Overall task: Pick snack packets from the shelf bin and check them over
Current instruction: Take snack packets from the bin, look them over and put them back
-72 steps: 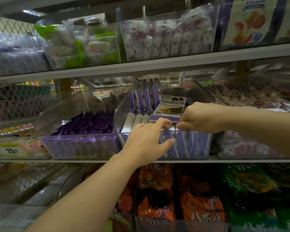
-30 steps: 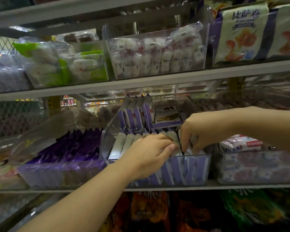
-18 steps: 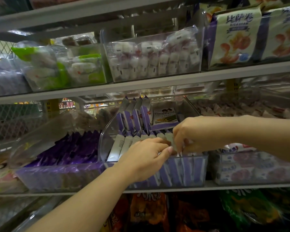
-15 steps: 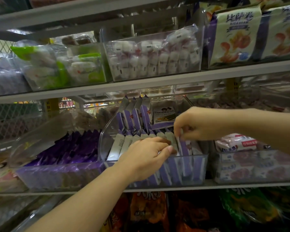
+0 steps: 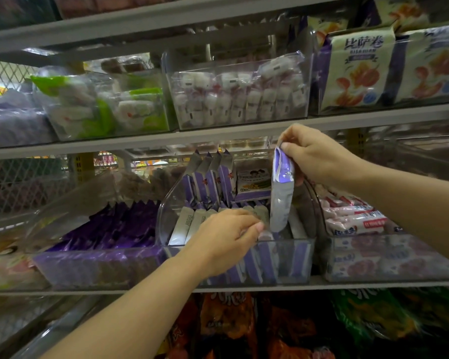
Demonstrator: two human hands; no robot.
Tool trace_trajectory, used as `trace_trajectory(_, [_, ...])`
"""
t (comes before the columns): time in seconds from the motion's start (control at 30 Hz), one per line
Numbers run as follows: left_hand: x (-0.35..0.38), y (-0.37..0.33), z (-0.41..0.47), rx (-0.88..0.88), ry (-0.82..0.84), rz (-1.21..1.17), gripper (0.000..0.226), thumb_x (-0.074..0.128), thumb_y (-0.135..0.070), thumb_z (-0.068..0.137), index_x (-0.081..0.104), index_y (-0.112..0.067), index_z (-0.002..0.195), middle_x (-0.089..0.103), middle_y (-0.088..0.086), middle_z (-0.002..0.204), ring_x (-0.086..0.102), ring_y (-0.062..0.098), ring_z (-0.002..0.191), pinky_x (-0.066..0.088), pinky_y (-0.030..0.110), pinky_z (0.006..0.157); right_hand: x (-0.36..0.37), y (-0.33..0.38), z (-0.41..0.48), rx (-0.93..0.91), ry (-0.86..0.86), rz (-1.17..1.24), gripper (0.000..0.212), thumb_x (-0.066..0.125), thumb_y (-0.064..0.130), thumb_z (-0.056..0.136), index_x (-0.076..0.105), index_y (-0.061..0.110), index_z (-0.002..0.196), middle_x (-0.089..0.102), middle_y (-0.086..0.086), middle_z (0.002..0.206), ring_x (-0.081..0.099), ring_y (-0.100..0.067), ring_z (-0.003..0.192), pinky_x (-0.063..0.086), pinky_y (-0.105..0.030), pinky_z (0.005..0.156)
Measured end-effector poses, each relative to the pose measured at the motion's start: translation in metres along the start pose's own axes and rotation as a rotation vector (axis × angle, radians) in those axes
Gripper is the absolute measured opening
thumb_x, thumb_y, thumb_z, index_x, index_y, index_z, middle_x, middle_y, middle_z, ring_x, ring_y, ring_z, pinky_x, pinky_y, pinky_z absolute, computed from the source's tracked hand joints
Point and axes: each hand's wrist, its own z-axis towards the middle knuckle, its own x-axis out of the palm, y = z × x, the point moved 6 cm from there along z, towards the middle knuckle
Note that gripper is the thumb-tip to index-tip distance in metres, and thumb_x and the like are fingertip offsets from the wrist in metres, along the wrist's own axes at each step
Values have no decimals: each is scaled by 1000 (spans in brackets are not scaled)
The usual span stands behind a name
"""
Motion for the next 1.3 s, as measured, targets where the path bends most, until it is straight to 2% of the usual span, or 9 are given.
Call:
trace_trajectory(0.17, [-29, -1, -18, -176, -292, -332, 41, 38, -43, 102, 74, -24, 96, 73, 2, 94, 66, 14, 91, 53, 41, 86, -10, 29, -25, -145, -193, 93, 10, 40, 15, 102, 49, 13, 99, 61, -8, 80, 65, -12, 54, 53, -24, 45])
trace_trajectory(0.27, [-42, 0, -32, -329, -444, -657, 55, 32, -46, 103, 74, -18, 80, 74, -3, 73, 66, 6, 67, 49, 21, 63, 5, 46, -49, -217, -263, 193, 9, 38, 14, 102, 46, 14, 98, 63, -11, 85, 68, -19, 66, 58, -29, 54])
trace_trajectory(0.4, [-39, 10, -57, -596, -331, -1135, 73, 18, -70, 94, 71, -20, 91, 76, 0, 77, 70, 12, 64, 42, 26, 59, 47, 52, -85, -257, -259, 314, 12, 38, 12, 100, 50, 15, 103, 65, -8, 95, 67, -24, 85, 57, -49, 73])
trace_trajectory(0.57, [-49, 30, -103, -595, -266, -1387, 53, 45, -62, 90, 74, -21, 106, 76, 2, 95, 71, 15, 70, 55, 23, 55, 112, 53, -123, -233, -104, 546, 12, 39, 20, 94, 48, 28, 93, 59, 7, 131, 64, -25, 107, 53, -53, 88])
trace_trajectory(0.7, [-43, 59, -150, -615, -344, -1351, 24, 61, -36, 87, 71, -20, 101, 76, 0, 92, 72, 12, 72, 57, 26, 56, 167, 54, -146, -201, 34, 711, 19, 40, 13, 86, 53, 26, 83, 54, 16, 135, 50, -6, 128, 45, -29, 102])
trace_trajectory(0.8, [-32, 83, -184, -598, -453, -1141, 20, 56, -24, 96, 64, -25, 114, 75, -5, 103, 72, 11, 91, 59, 32, 72, 205, 51, -157, -56, 67, 846, 15, 41, 17, 83, 54, 22, 88, 57, 13, 130, 55, 2, 117, 47, -12, 84])
trace_trajectory(0.9, [-22, 102, -212, -572, -497, -934, 39, 65, -35, 88, 57, -24, 125, 70, -8, 119, 65, 12, 111, 50, 40, 98, 244, 42, -163, 156, 111, 960, 26, 54, 32, 91, 53, 21, 115, 67, 6, 114, 66, -5, 101, 55, -24, 78])
trace_trajectory(1.03, [0, 110, -234, -514, -467, -817, 45, 68, -43, 81, 56, -29, 122, 69, -21, 113, 64, -3, 103, 50, 13, 80, 281, 29, -173, 372, 210, 1006, 36, 58, 40, 91, 55, 23, 123, 72, 1, 112, 67, -18, 106, 50, -51, 96])
trace_trajectory(1.3, [45, 129, -253, -612, -329, -832, 55, 76, -55, 71, 53, -36, 118, 70, -17, 112, 68, 5, 102, 55, 30, 87, 306, 6, -190, 550, 305, 1195, 25, 59, 26, 87, 67, 10, 104, 75, -13, 97, 73, -26, 86, 60, -34, 67])
